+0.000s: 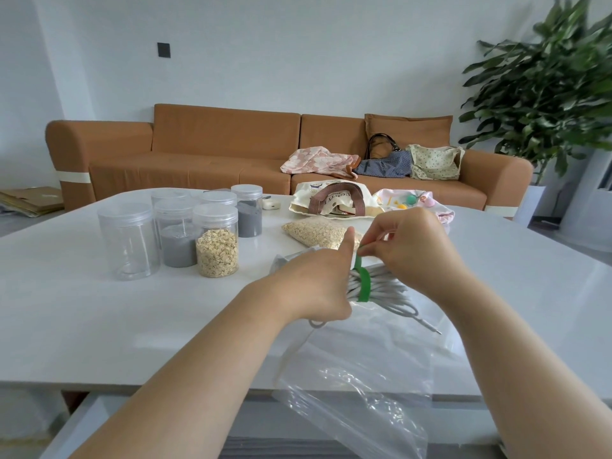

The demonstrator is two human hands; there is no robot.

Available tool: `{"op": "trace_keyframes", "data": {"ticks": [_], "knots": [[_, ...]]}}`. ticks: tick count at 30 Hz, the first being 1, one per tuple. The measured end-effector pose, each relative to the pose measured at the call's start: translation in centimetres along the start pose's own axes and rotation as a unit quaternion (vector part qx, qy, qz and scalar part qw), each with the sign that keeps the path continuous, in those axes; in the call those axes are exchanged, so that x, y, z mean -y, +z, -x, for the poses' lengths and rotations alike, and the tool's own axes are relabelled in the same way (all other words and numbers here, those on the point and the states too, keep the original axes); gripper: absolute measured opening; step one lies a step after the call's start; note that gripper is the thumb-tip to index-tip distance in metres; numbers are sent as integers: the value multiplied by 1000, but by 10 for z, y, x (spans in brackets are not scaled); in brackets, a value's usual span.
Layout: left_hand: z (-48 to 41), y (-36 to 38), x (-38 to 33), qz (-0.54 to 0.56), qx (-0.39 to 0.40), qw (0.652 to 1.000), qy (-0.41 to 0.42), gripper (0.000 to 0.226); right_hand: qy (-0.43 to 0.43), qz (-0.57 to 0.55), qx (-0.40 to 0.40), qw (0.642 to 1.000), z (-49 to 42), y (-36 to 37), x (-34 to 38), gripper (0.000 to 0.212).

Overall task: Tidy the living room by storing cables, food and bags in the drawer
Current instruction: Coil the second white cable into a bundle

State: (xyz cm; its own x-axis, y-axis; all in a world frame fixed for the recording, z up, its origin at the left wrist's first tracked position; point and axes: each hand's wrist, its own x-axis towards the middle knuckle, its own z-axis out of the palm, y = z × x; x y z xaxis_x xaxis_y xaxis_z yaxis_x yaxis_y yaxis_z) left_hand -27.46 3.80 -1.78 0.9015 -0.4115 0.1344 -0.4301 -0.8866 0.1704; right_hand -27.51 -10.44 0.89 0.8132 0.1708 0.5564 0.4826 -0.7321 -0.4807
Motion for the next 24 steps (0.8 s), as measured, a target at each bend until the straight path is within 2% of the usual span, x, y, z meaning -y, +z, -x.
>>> {"op": "trace_keyframes", "data": {"ticks": [6,12,17,24], "knots": [[1,-6,5,5,-15,1000,-12,102,-34,4,13,999,0,0,7,35],[4,-12,4,-12,-25,999,-24,86,-59,35,39,997,2,1,14,18],[2,-12,5,-9,-39,998,-44,81,-71,48,48,995,1,1,14,16],[2,-15,9,92,-8,993,-72,82,-69,30,49,996,1,8,11,31]]}}
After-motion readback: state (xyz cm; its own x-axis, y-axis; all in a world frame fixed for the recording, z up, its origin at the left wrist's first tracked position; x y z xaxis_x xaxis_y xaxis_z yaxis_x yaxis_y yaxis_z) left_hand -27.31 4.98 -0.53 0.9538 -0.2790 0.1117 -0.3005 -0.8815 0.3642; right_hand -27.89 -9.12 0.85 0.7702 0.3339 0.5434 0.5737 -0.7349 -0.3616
